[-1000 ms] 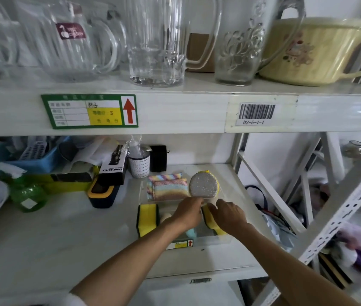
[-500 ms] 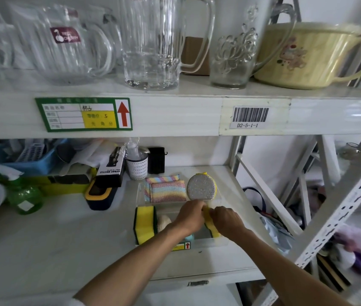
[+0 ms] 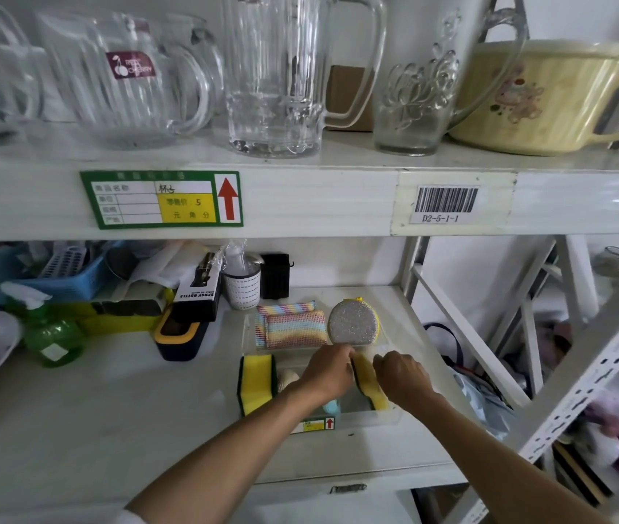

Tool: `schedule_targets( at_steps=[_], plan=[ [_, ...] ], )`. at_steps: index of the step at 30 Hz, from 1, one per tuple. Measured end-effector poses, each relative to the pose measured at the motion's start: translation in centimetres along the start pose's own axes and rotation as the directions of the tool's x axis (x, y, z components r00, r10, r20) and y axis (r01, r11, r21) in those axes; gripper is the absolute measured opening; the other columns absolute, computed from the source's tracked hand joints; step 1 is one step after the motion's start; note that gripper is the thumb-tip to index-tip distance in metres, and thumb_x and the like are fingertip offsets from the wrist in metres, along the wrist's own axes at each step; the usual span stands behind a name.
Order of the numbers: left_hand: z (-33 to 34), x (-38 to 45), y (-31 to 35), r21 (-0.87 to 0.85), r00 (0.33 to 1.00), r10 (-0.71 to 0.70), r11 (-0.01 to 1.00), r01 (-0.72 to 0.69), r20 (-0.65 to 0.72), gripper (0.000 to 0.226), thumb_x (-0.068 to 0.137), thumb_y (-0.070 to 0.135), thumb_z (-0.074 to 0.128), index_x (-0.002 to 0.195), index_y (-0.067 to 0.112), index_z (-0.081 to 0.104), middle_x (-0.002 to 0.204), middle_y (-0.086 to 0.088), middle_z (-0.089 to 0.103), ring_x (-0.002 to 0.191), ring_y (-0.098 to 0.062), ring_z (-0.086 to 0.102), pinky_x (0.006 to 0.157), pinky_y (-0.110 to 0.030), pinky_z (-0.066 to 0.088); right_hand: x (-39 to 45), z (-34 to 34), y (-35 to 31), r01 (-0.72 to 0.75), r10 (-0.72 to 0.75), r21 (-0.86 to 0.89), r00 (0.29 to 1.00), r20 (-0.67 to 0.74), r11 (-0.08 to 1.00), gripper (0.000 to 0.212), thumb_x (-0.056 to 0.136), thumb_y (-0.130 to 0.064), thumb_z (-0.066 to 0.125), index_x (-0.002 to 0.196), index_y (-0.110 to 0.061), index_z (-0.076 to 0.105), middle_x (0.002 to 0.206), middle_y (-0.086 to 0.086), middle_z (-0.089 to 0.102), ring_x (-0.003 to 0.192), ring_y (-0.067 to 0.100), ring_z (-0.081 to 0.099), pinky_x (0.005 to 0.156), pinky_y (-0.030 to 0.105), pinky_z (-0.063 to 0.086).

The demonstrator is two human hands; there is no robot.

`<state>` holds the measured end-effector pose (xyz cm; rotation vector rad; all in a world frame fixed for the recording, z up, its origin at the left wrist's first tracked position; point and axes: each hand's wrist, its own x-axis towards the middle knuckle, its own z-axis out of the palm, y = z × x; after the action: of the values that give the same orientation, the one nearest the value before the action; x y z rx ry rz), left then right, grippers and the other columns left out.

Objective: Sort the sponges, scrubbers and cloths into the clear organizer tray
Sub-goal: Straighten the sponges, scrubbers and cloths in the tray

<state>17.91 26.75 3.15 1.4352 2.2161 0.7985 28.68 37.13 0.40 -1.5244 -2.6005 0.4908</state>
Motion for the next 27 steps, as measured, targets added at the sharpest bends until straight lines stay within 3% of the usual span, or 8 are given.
schedule_targets(
  at_steps=[4,12,18,27],
  plan=[
    [0.2,0.0,0.4,-0.023,1.0,0.016,1.0,-0.016,0.023,0.024,0.085,0.003,0.046,0.098,0.003,0.067,0.1,-0.018,0.072,0.094,-0.032,0.065,0.084,-0.047,0.055,-0.3,0.1,-0.3,-0.01,0.009,0.017,0.997,0.082,1.0,0.035,0.097,-0.024,0.032,0.066,-0.012,0.04,0.103,0.019,0.071,0.098,0.036,0.066,0.077,0.031,0.047],
    [0.0,-0.1,1.1,-0.017,0.998,0.058,0.998,-0.058,-0.008,0.023,0.086,0.002,0.047,0.099,0.003,0.067,0.101,-0.018,0.071,0.095,-0.033,0.064,0.08,-0.04,0.053,0.0,0.4,0.1,-0.102,0.082,0.126,0.983,0.162,0.987,0.023,0.091,-0.021,0.034,0.075,-0.012,0.049,0.102,0.019,0.071,0.096,0.037,0.068,0.087,0.035,0.054],
    [0.0,-0.4,0.6,-0.031,0.999,0.05,0.998,-0.05,0.005,0.022,0.09,0.005,0.048,0.103,0.003,0.066,0.1,-0.017,0.071,0.092,-0.031,0.066,0.082,-0.043,0.055,-0.6,-0.4,-0.3,-0.072,0.061,0.092,0.992,0.115,0.993,0.032,0.092,-0.015,0.034,0.06,-0.018,0.033,0.102,0.019,0.07,0.097,0.036,0.067,0.082,0.033,0.052],
    [0.0,0.0,0.0,-0.047,0.999,0.033,0.998,-0.033,0.004,0.03,0.093,0.005,0.045,0.117,0.006,0.062,0.111,-0.016,0.069,0.102,-0.03,0.064,0.089,-0.041,0.054,-0.2,-0.8,-0.6,-0.068,0.062,0.093,0.996,0.069,0.993,0.03,0.091,-0.018,0.035,0.061,-0.017,0.036,0.096,0.019,0.071,0.089,0.037,0.069,0.073,0.032,0.05]
  ],
)
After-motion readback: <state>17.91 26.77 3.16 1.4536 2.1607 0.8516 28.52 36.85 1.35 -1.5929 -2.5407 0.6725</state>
